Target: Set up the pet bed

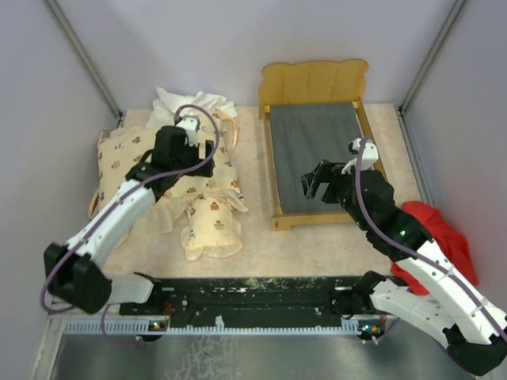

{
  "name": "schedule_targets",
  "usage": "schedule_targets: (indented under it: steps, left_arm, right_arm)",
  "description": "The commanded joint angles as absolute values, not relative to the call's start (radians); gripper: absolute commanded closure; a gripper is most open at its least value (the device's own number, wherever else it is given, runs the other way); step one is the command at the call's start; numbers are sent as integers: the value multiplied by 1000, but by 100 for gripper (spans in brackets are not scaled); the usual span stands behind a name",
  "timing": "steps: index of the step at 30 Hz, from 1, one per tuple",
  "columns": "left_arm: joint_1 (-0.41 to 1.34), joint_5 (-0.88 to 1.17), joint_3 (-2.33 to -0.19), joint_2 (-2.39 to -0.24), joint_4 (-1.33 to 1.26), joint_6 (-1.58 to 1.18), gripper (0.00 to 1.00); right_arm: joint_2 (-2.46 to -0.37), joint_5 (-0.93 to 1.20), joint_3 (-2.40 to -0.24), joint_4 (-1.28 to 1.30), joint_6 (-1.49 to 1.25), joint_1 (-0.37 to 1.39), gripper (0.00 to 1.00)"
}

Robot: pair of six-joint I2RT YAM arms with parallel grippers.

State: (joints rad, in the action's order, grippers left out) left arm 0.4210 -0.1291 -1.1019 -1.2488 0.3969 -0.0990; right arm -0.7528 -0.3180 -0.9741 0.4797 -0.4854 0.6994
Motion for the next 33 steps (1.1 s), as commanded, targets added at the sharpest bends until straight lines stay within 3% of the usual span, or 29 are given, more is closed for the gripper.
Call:
schedule_targets:
  steps: [1,5,7,8,11,13,20,26,28,31,33]
  left_arm:
    - [425,-234,-1215,-1430,488,-56,1]
    - [426,-337,-1245,-1640,499,-57,1]
    - [426,-391,-1291,-1741,570,-75,6]
    - [425,-397,-1312,-1778,604,-78,15]
    - [425,-349,-1363,-1791,646,-79,78]
    - [426,-263,-1411,-1736,660,-91,99]
    - [426,33,-1499,-1423,526,-203,100]
    - [426,210,-1551,-1298,375,-366,100]
    - [426,273,-1552,-1280,305,-445,100]
    - [426,333,-1547,-1274,209,-540,100]
    - [426,349,-1536,-1281,158,-585,100]
  right_arm:
    - [-721,-314,-959,394,-464,710,10]
    - [-707,-297,-947,395,-450,710,10]
    - [-701,-285,-937,394,-444,710,10]
    - [-698,-277,-933,392,-434,710,10]
    - [-689,-237,-912,367,-418,710,11]
    - [-684,-217,-893,339,-424,711,13]
    - [-728,-196,-882,192,-602,711,21]
    - [-840,-59,-895,-100,-661,712,24]
    - [-893,4,-900,-232,-661,712,22]
    - [-969,49,-969,-319,-630,735,11]
    - [-997,34,-1001,-342,-593,766,10]
